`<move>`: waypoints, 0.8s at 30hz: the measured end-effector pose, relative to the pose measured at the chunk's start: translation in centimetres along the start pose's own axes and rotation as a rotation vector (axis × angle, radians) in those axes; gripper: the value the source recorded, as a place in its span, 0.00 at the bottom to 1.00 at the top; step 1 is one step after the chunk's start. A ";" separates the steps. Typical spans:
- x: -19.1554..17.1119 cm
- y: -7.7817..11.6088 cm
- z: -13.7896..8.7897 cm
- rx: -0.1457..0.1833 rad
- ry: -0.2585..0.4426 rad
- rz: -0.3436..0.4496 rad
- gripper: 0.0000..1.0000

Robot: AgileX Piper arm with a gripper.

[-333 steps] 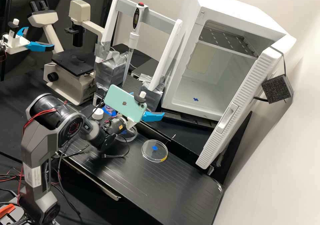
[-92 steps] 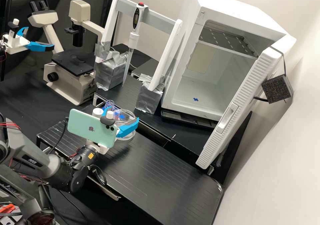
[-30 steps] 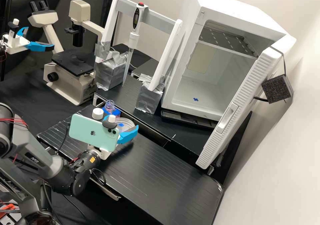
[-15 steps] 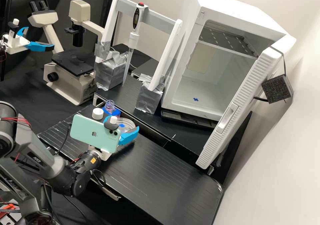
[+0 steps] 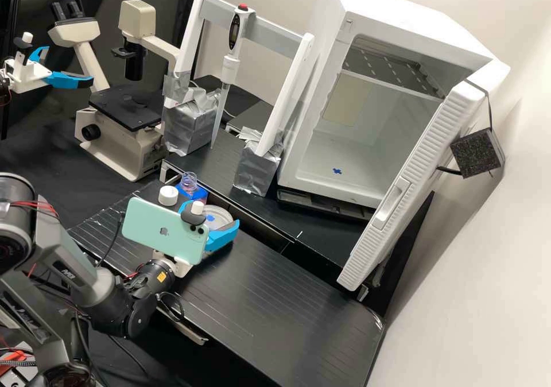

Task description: Close the lid

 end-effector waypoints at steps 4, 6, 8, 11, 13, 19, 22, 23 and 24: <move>0.0 0.0 0.0 0.002 0.000 -0.002 1.00; 0.1 -0.1 0.1 0.002 0.002 -0.002 1.00; 0.1 0.0 0.1 -0.001 0.000 0.000 1.00; 0.1 0.0 0.1 -0.008 -0.002 0.004 1.00; 0.1 0.0 0.1 -0.015 -0.003 0.006 1.00; 0.0 0.1 0.2 -0.015 -0.009 0.011 1.00; -0.3 0.4 0.1 -0.024 -0.024 0.030 1.00; -0.5 0.6 -0.1 -0.026 -0.019 0.040 1.00; -0.7 0.9 -0.3 -0.025 -0.018 0.053 1.00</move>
